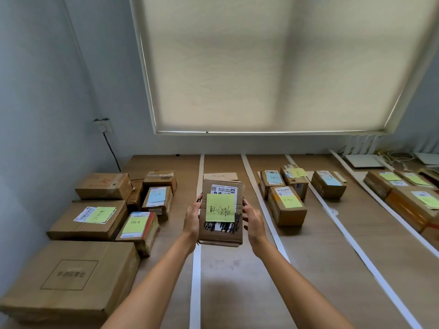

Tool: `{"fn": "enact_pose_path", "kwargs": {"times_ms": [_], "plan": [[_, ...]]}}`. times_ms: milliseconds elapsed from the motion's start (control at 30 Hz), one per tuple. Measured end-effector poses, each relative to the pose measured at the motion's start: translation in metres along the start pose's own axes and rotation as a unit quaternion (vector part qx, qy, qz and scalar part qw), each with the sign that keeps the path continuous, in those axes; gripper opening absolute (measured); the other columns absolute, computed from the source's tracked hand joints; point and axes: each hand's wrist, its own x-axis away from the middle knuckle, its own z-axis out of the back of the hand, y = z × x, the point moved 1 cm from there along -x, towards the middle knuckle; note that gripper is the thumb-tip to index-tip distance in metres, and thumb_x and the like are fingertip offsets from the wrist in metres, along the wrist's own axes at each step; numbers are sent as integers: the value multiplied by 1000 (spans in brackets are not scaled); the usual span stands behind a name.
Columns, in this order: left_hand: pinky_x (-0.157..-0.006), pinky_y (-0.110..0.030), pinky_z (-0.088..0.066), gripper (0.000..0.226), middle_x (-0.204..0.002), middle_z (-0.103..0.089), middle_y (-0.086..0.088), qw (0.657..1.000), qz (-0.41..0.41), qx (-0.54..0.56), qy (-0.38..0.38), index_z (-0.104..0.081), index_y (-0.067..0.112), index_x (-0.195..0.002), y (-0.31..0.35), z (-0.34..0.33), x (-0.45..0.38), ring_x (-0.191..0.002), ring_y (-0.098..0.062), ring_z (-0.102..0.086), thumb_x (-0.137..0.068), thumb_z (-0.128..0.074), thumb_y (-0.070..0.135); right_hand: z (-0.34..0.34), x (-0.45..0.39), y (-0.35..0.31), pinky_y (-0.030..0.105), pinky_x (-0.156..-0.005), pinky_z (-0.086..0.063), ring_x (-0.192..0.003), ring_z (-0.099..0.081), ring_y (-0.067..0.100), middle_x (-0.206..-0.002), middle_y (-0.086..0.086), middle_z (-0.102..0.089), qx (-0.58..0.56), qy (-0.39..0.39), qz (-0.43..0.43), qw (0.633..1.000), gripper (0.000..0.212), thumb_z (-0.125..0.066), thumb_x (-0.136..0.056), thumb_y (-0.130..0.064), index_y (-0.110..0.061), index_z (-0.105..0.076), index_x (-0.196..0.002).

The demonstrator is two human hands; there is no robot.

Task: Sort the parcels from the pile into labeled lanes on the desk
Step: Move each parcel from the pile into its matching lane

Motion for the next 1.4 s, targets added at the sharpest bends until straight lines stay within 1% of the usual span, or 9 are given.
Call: {"fn": "enact_pose_path", "kwargs": {"times_ms": [100,200,300,433,533,667,833,1067,1400], "plan": [[-103,-49,-41,40,-136,-42,-9,999,-13,-48,-10,-48,28,-135,-13,-3,-7,-120,-26,-47,-96,-38,33,3,-4,10,21,-74,-42,-115,-49,23,-128,11,-49,8,0,1,1000,52,-36,-86,-47,-33,-48,-135],[-97,-36,-42,53,-125,-37,-4,998,-3,-66,-1,-37,33,-141,-28,-5,-7,-112,-18,-46,-91,-50,23,6,-6,18,25,-75,-53,-110,-52,24,-124,11,-41,4,15,-16,1000,47,-47,-94,-27,-26,-40,-140],[-96,-39,-47,63,-131,-45,-6,999,25,-32,-18,-37,31,-141,-45,-6,-8,-114,-23,-53,-84,-61,23,7,-6,25,30,-81,-55,-108,-51,23,-119,10,-36,51,27,-24,998,58,-60,-89,-23,-27,-37,-142],[-64,-21,-54,55,-118,-64,-1,998,45,26,-32,-38,31,-140,-59,-7,-7,-93,-14,-67,-90,-53,12,9,-4,38,34,-92,-51,-109,-46,17,-121,7,-34,88,35,-31,995,64,-65,-86,-24,-32,-35,-142],[-61,-14,-51,51,-126,-59,-1,998,49,41,-22,-38,26,-141,-64,-5,-9,-89,-3,-64,-94,-46,9,9,-4,45,34,-92,-51,-110,-48,18,-119,5,-34,77,35,-36,996,64,-64,-86,-22,-32,-36,-142],[-61,-14,-52,49,-126,-57,-1,997,53,49,-28,-37,23,-142,-66,-2,-11,-95,-8,-62,-96,-42,9,5,-7,50,29,-88,-51,-108,-49,19,-117,6,-35,74,30,-35,996,64,-64,-87,-20,-31,-35,-143],[-63,-17,-54,49,-115,-62,3,997,50,45,-34,-37,26,-141,-67,5,-12,-95,-11,-64,-96,-43,9,-2,-11,54,42,-97,-49,-112,-49,21,-118,6,-35,69,24,-40,996,64,-63,-87,-19,-31,-34,-143],[-65,-21,-55,48,-117,-63,-1,997,48,47,-29,-38,29,-140,-72,11,-20,-98,-16,-65,-96,-45,12,-7,-17,59,39,-98,-49,-111,-50,19,-120,6,-36,64,19,-39,997,63,-61,-88,-19,-32,-34,-143],[-63,-17,-53,48,-116,-63,4,997,46,53,-23,-39,29,-140,-76,14,-31,-94,-8,-65,-95,-44,10,-9,-27,61,31,-93,-49,-110,-51,17,-120,8,-39,61,20,-41,997,55,-56,-91,-19,-29,-38,-142]]}}
